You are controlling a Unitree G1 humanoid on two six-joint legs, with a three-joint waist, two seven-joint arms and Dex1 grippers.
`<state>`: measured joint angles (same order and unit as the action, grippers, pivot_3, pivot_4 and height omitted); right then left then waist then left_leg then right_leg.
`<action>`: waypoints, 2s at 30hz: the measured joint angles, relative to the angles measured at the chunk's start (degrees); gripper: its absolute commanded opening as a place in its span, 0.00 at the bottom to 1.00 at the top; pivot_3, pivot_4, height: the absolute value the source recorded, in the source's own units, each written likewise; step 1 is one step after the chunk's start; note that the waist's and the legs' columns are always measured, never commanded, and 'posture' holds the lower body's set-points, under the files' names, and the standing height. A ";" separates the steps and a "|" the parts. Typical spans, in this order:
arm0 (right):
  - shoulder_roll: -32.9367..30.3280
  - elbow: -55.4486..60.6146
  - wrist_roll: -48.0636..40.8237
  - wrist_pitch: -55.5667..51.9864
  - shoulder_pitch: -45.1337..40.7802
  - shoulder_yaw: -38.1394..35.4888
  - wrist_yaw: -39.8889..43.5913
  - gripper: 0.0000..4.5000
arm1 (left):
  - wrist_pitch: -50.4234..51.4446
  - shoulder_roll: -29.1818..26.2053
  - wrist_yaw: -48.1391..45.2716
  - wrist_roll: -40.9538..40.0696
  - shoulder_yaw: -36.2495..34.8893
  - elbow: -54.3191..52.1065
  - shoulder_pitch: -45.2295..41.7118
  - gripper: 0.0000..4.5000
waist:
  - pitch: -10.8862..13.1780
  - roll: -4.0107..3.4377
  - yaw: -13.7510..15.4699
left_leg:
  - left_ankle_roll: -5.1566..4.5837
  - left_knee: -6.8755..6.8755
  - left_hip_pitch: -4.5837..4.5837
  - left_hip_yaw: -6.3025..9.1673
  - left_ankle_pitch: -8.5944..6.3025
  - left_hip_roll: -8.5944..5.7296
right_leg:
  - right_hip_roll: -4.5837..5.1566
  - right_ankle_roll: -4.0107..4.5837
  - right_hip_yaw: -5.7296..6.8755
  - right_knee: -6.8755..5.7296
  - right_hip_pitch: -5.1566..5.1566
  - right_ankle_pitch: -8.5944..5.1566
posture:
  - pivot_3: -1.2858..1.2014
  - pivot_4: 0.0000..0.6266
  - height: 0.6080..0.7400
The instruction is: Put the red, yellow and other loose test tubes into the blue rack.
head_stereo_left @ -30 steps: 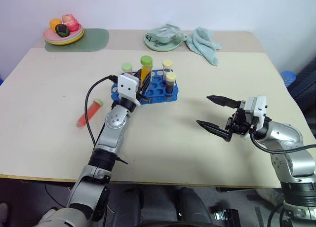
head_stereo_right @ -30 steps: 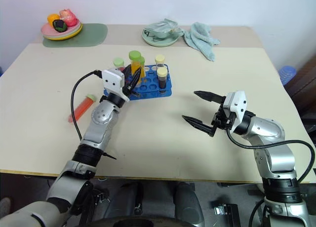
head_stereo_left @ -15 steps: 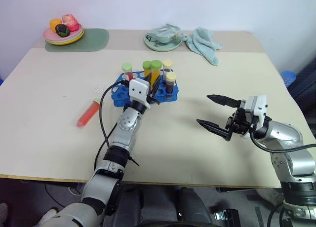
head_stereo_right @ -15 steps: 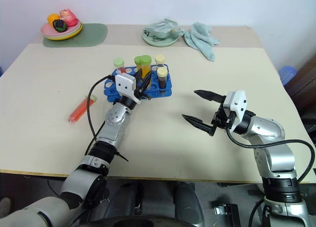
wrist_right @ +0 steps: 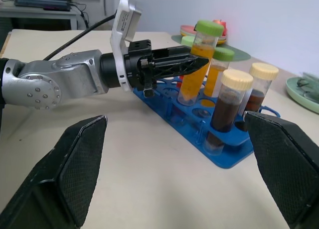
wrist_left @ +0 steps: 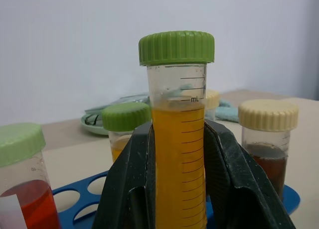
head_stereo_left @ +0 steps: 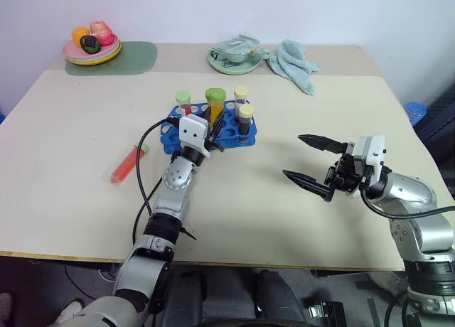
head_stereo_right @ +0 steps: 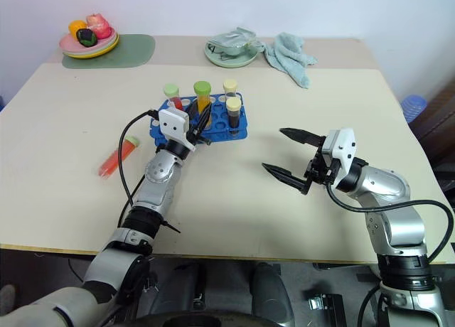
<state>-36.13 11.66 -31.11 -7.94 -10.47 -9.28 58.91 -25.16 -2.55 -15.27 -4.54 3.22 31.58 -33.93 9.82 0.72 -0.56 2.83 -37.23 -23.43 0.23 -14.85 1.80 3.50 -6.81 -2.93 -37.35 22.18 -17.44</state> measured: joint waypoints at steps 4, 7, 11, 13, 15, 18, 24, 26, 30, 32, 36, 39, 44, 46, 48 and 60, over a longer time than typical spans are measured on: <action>0.00 -0.01 0.00 0.00 -0.41 0.00 0.09 1.00 | 1.26 0.77 -0.63 0.10 0.01 0.87 1.85 0.16 | 0.00 0.00 0.01 | 0.00 0.00 -0.01 0.00 0.00 0.00 | 0.00 0.00 0.00 -0.01 0.03 0.00 | 0.52 0.24 1.00; 0.01 -0.02 0.00 0.01 -0.61 0.00 0.16 1.00 | 1.29 1.24 -0.68 0.25 0.02 0.90 1.80 0.16 | 0.00 0.00 0.03 | 0.00 0.00 -0.01 -0.01 0.00 0.00 | 0.01 0.00 0.00 0.01 0.01 0.00 | 0.52 0.24 1.00; 0.00 -0.02 0.00 0.01 -0.62 0.00 0.16 1.00 | 1.21 0.97 -0.75 0.35 -0.04 0.92 1.82 0.16 | 0.00 0.00 0.04 | 0.00 0.00 -0.01 0.00 0.00 0.00 | 0.01 0.00 0.00 0.00 0.02 0.00 | 0.52 0.24 1.00; 0.01 -0.02 0.00 0.01 -0.62 0.00 0.14 1.00 | 1.14 0.76 -0.78 0.40 -0.12 0.95 1.82 0.16 | 0.00 0.00 0.02 | 0.00 0.00 -0.01 0.00 0.00 0.00 | 0.01 0.00 0.00 0.00 0.02 0.00 | 0.52 0.24 1.00; 0.01 -0.02 0.00 0.01 -0.62 0.00 0.10 1.00 | 1.14 0.75 -1.35 0.11 -0.35 1.00 1.83 0.40 | 0.00 0.00 0.02 | -0.01 0.00 -0.01 0.00 0.00 0.00 | 0.00 0.00 0.00 -0.01 0.02 0.00 | 0.52 0.24 1.00; 0.07 -0.02 0.01 0.04 -0.62 0.00 0.06 1.00 | 1.16 0.90 -3.70 -0.88 -0.66 1.34 1.88 0.70 | 0.00 0.00 0.02 | 0.00 0.00 -0.01 -0.01 0.00 0.00 | 0.00 0.00 0.00 0.00 0.02 0.00 | 0.52 0.24 1.00; 0.25 -0.02 0.02 0.28 -0.91 0.01 0.04 1.00 | 0.73 1.48 -1.22 0.85 -0.65 1.23 2.14 0.99 | 0.00 0.00 -0.04 | -0.01 0.00 -0.01 0.00 0.00 0.00 | 0.00 0.00 0.00 -0.01 0.02 0.00 | 0.52 0.24 1.00; 0.31 -0.02 0.03 0.39 -0.99 0.02 -0.01 1.00 | 0.76 1.47 -0.92 1.12 -0.65 0.29 3.15 0.99 | 0.00 0.00 -0.05 | -0.01 0.00 -0.01 0.00 0.00 0.00 | 0.00 0.00 0.00 -0.02 0.03 0.00 | 0.52 0.24 1.00; 0.43 -0.05 0.02 0.40 -1.06 0.12 0.01 1.00 | 5.65 0.25 -2.04 -0.89 -0.74 -9.47 7.11 0.99 | 0.00 0.00 -0.10 | 0.00 0.00 -0.01 0.00 0.00 0.02 | 0.00 0.00 -0.01 -0.08 0.04 0.00 | 0.52 0.24 1.00; 0.43 -0.08 0.00 0.38 -1.07 0.21 0.26 1.00 | 10.82 -1.69 -2.32 -2.61 -1.79 -16.51 8.70 0.99 | 0.00 0.00 -0.25 | 0.00 0.00 0.00 0.01 0.00 0.03 | 0.00 0.00 -0.01 -0.10 0.06 0.00 | 0.52 0.24 1.00; 0.12 -0.26 -0.07 0.13 -0.88 0.67 2.21 1.00 | 26.30 -8.34 -1.37 -7.51 -6.15 -32.13 13.41 0.99 | 0.00 0.00 -0.42 | 0.00 0.00 0.01 0.04 0.00 0.06 | -0.02 0.00 -0.01 -0.14 0.06 0.00 | 0.52 0.24 1.00; 0.22 -0.96 -0.02 0.28 -0.93 1.70 3.61 1.00 | 42.94 -13.83 2.97 -8.66 -10.88 -40.57 15.30 0.99 | 0.00 0.00 -0.25 | -0.01 -0.03 0.01 0.05 -0.01 0.05 | -0.01 0.00 0.00 -0.14 0.04 0.00 | 0.52 0.24 1.00; 1.89 -3.28 0.28 0.94 -3.08 3.84 4.87 1.00 | 69.34 -21.28 8.62 -10.81 -18.83 -46.76 13.20 0.99 | 0.03 0.04 -0.19 | -0.01 -0.03 -0.01 0.09 -0.01 0.05 | -0.02 0.00 0.03 -0.16 0.05 -0.01 | 0.52 0.24 1.00; 2.64 -3.65 0.46 1.13 -4.18 4.77 5.45 1.00 | 82.83 -27.37 7.27 -12.85 -19.39 -47.14 9.63 0.99 | 0.06 0.09 -0.24 | -0.01 -0.04 -0.02 0.12 -0.01 0.04 | -0.04 0.00 0.05 -0.19 0.09 -0.02 | 0.52 0.24 1.00; 2.94 -4.63 0.54 1.38 -4.86 5.21 5.86 1.00 | 93.80 -34.72 3.72 -15.15 -18.22 -46.83 5.65 0.99 | 0.06 0.11 -0.34 | -0.01 -0.02 -0.02 0.10 -0.01 0.04 | -0.03 0.00 0.04 -0.17 0.09 -0.02 | 0.52 0.24 1.00; 3.95 -6.92 1.03 3.23 -6.46 6.24 6.70 1.00 | 103.81 -57.08 -27.97 -22.98 6.51 -30.22 -8.26 0.99 | 0.07 0.08 -0.57 | 0.00 0.04 -0.02 0.05 0.00 0.07 | -0.11 0.03 0.02 -0.24 0.19 -0.04 | 0.52 0.24 1.00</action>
<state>-32.18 4.74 -30.08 -4.71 -16.92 -3.04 65.60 78.65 -59.63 -43.25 -27.52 9.72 1.37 -42.19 9.89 0.80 -1.13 2.83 -37.19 -23.45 0.28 -14.85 1.87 3.39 -6.77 -2.91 -37.59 22.37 -17.48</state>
